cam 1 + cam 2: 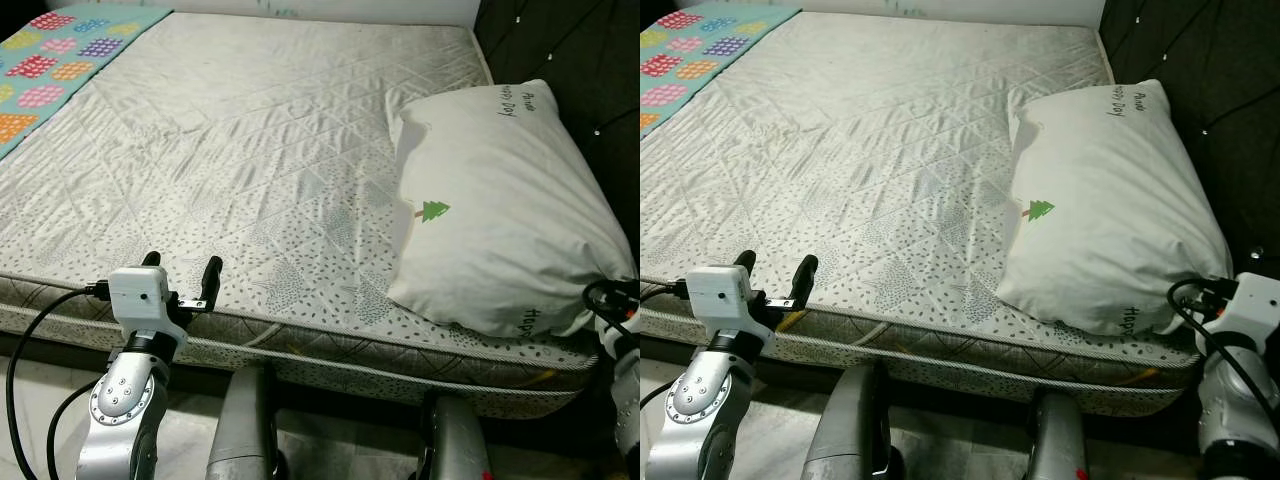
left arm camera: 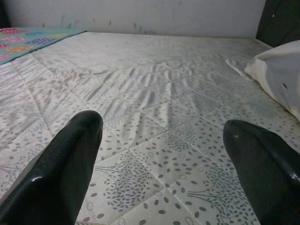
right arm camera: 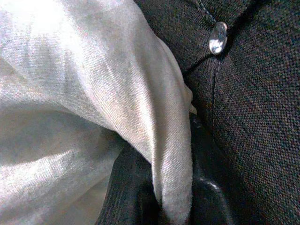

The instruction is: Clean up the room

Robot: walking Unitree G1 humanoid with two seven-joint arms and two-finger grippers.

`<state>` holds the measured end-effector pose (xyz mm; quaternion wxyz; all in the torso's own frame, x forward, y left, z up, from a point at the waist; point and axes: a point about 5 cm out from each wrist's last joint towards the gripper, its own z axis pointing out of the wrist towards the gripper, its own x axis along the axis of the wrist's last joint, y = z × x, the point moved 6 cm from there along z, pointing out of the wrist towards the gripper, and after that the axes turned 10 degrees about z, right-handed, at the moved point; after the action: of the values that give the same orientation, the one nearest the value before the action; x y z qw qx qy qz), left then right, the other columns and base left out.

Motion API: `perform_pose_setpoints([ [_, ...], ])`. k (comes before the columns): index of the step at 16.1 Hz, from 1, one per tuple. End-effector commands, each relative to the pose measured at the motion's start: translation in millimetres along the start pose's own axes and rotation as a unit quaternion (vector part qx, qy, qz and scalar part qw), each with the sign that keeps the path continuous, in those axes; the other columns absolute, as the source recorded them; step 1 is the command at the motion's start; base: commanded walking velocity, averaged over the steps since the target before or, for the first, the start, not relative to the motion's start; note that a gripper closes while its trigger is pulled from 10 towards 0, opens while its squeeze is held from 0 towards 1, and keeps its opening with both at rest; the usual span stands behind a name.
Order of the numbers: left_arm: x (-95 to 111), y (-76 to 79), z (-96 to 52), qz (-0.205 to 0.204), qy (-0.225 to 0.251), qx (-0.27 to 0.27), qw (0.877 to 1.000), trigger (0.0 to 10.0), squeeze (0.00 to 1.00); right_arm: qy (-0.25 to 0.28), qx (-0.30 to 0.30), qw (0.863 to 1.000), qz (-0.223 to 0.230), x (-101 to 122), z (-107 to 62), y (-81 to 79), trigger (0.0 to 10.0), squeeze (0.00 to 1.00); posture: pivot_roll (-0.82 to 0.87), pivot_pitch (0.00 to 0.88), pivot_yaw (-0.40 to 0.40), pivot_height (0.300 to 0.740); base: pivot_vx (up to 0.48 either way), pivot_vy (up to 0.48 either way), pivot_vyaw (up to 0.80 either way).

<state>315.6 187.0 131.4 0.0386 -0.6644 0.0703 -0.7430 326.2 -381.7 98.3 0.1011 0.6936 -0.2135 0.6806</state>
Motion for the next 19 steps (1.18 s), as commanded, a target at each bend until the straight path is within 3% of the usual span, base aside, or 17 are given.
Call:
perform_pose_setpoints([
  [1,-4,-0.3,-1.2,0.000,-0.008,0.000,1.000,10.0,0.00,0.010,-0.061,0.998,0.008,6,-8.4,34.5,0.0,0.00,-0.02,0.089,0.037,0.537,0.000,0.000,0.00],
  [3,-4,0.1,-1.4,-0.001,-0.008,0.000,1.000,10.0,0.00,0.014,-0.093,0.996,0.002,10,-12.5,53.5,0.0,0.00,-0.03,0.092,0.041,0.537,0.000,0.000,0.00],
  [4,-5,0.7,-1.1,-0.002,-0.009,-0.002,1.000,10.0,0.00,0.022,-0.122,0.992,-0.003,21,-12.6,71.6,0.0,0.00,-0.03,0.092,0.041,0.537,0.000,0.000,0.00],
  [6,-5,1.8,-0.5,-0.002,-0.010,-0.005,1.000,10.0,0.00,0.039,-0.150,0.988,-0.026,41,-11.6,91.2,0.0,0.00,-0.03,0.093,0.045,0.537,0.000,0.000,0.00],
  [8,-6,1.9,0.1,-0.001,-0.010,-0.006,1.000,10.0,0.00,0.051,-0.169,0.983,-0.040,57,-12.3,104.3,0.0,0.00,-0.03,0.093,0.045,0.537,0.000,0.000,0.00],
  [13,-6,1.9,0.0,0.000,-0.010,-0.008,1.000,10.0,0.00,0.053,-0.219,0.972,-0.065,64,-20.6,130.6,0.0,0.00,-0.03,0.090,0.052,0.537,0.000,0.000,0.00],
  [16,-5,3.8,2.0,0.000,-0.008,-0.011,1.000,10.0,0.00,0.042,-0.215,0.973,-0.076,54,-21.8,127.2,0.0,0.00,-0.03,0.088,0.053,0.537,0.000,0.000,0.00],
  [18,-5,3.9,1.7,0.000,-0.008,-0.011,1.000,10.0,0.00,0.031,-0.172,0.982,-0.070,34,-19.3,101.2,0.0,0.00,-0.04,0.086,0.044,0.537,0.000,0.000,0.00],
  [19,-5,4.3,1.8,-0.001,-0.008,-0.012,1.000,10.0,0.00,0.022,-0.126,0.990,-0.059,17,-16.6,72.3,0.0,0.00,-0.04,0.087,0.045,0.537,0.000,0.000,0.00],
])
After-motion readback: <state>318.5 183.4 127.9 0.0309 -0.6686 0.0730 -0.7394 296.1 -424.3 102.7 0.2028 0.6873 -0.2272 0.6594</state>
